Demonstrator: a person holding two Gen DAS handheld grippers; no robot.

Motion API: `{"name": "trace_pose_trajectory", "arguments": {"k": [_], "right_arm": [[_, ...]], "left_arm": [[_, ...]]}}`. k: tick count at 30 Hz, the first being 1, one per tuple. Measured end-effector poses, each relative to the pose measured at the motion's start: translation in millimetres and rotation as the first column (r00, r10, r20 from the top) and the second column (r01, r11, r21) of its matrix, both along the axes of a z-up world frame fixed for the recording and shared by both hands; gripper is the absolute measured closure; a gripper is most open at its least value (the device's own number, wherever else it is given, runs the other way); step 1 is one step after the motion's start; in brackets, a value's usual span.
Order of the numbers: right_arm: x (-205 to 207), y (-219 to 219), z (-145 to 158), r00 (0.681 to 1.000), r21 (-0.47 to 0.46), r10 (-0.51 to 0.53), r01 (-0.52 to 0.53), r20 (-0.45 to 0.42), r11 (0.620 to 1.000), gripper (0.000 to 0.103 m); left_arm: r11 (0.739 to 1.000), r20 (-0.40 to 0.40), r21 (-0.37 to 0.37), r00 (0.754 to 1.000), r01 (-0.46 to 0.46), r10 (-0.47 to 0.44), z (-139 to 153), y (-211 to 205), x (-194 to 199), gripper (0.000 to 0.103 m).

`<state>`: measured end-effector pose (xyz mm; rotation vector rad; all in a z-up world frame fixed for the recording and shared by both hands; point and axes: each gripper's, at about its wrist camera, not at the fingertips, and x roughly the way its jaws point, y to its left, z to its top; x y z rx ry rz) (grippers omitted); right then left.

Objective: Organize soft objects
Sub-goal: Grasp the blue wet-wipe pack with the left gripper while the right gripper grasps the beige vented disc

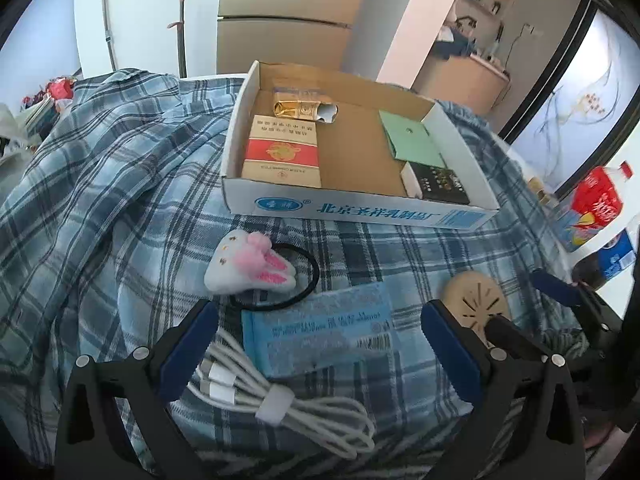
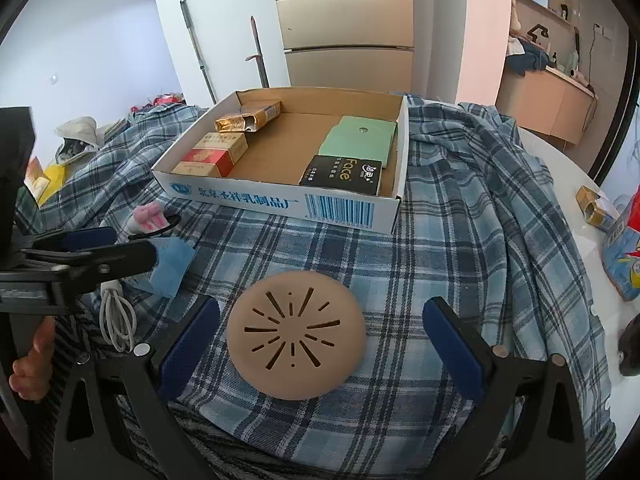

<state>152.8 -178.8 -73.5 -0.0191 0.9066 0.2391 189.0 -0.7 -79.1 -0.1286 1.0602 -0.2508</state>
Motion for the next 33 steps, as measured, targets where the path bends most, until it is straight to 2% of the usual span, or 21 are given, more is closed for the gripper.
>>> {"name": "trace_pose_trajectory", "arguments": {"k": [4, 12, 16, 17, 21, 26, 33], "right_arm": [[0, 0, 0, 1.0, 0.003, 0.0, 0.0, 0.0, 1.0, 0.002], [1, -1, -1, 1.0, 0.007, -0.001, 0.001, -0.009, 1.0, 0.002], [2, 0, -2, 1.0, 0.006, 0.004, -0.004, -0.015, 1.0, 0.002], [2, 0, -2, 1.0, 0.006, 0.006, -0.006, -0.016, 1.0, 0.002], [5, 5, -7, 0.998, -0.003, 0.037, -0.037, -0.047, 0.999, 0.002], [7, 12, -13, 0.997, -0.035, 0.043, -0.046, -0.065, 0.998, 0.002], [7, 19, -21, 0.994, -0.09, 0.051, -0.059, -0.092, 0.994, 0.004]], "left_arm": [[1.0, -0.061, 0.002, 0.998, 0.01, -0.01, -10, -3, 11, 0.0], [1.0, -0.114, 0.024, 0.993, -0.008, 0.01, -20, -1, 15, 0.001], [1.0, -0.116, -0.004, 0.993, -0.022, 0.022, -19, 4, 14, 0.013], [1.0, -0.117, -0.005, 0.993, -0.023, 0.022, -18, 5, 13, 0.013], [1.0, -0.11, 0.006, 0.994, -0.02, 0.02, -17, 6, 9, 0.014], [1.0, -0.086, 0.003, 0.996, -0.02, 0.02, -9, 5, 2, 0.023], [0.999, 0.005, 0.033, 1.0, -0.008, 0.008, 7, 6, -19, 0.026]]}}
